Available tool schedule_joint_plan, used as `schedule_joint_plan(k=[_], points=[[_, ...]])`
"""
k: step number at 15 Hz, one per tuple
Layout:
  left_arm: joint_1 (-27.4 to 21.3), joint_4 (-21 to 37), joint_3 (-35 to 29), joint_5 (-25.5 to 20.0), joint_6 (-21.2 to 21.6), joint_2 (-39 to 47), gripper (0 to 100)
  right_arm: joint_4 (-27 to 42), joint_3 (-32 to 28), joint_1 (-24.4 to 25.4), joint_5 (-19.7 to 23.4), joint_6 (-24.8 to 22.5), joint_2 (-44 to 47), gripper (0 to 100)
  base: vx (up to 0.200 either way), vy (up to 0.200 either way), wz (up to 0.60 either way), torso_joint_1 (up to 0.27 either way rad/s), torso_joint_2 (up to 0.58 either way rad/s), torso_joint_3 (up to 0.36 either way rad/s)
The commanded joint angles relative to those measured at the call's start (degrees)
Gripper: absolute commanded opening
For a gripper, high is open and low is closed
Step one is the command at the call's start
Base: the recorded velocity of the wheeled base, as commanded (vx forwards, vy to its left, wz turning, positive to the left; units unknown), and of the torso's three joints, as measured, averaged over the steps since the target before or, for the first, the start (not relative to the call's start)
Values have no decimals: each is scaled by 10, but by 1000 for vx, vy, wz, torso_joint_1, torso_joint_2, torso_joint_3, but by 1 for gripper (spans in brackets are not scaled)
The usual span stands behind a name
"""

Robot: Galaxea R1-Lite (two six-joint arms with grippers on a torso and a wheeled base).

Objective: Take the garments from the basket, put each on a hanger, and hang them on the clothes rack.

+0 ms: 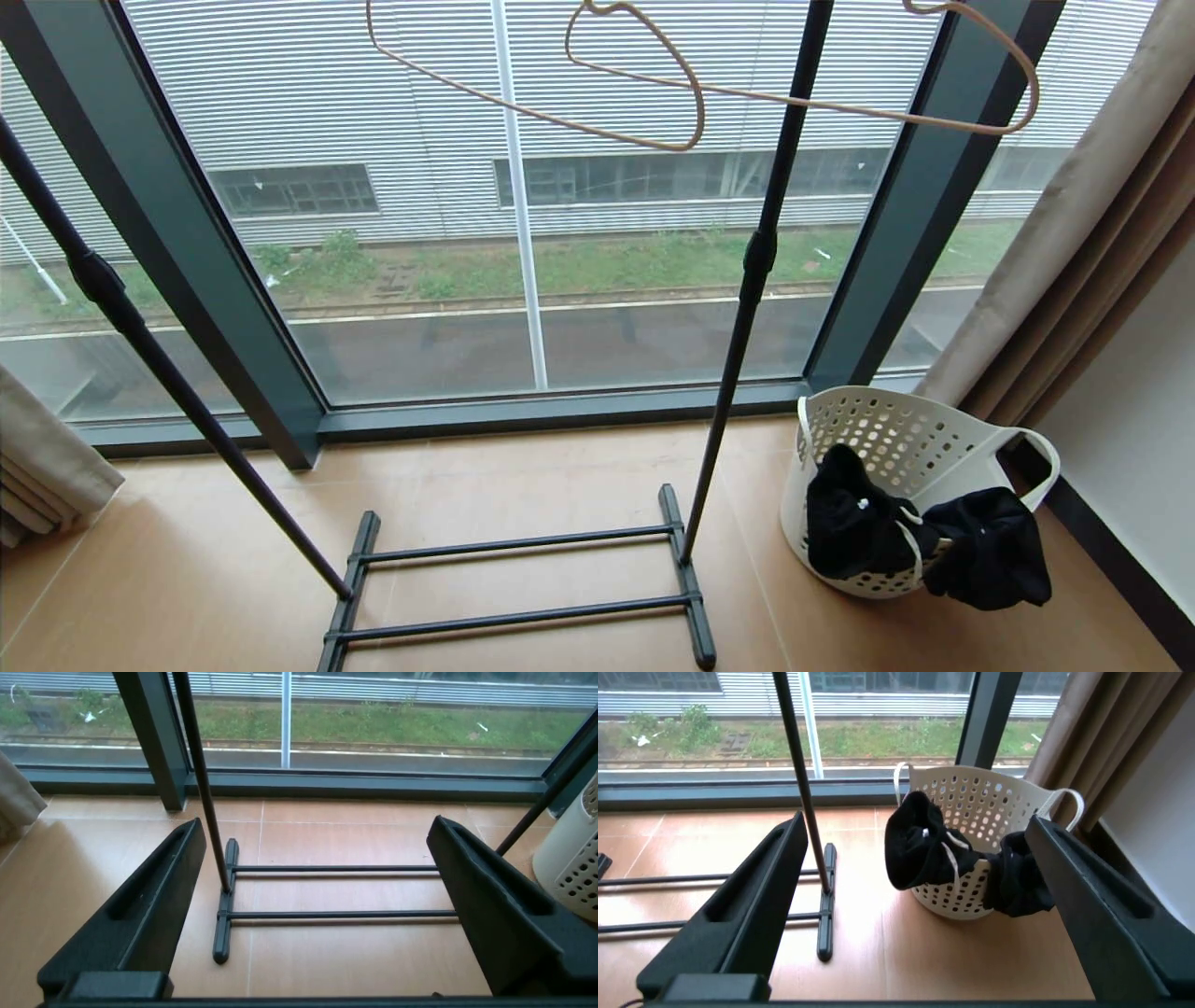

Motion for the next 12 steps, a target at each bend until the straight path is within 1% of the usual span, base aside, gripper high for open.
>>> schedule_joint_plan(k=[1,7,9,12], points=[[1,0,0,0,0,0,100,-1,0,0,0,0,0,100,0,0,0,-76,447,344],[0,0,0,0,0,0,100,-1,0,0,0,0,0,100,0,0,0,-46,421,367],[0,0,0,0,0,0,100,-1,0,0,0,0,0,100,0,0,0,-5,144,142],[1,0,0,0,0,0,100,-1,0,0,0,0,0,100,0,0,0,0,0,0]])
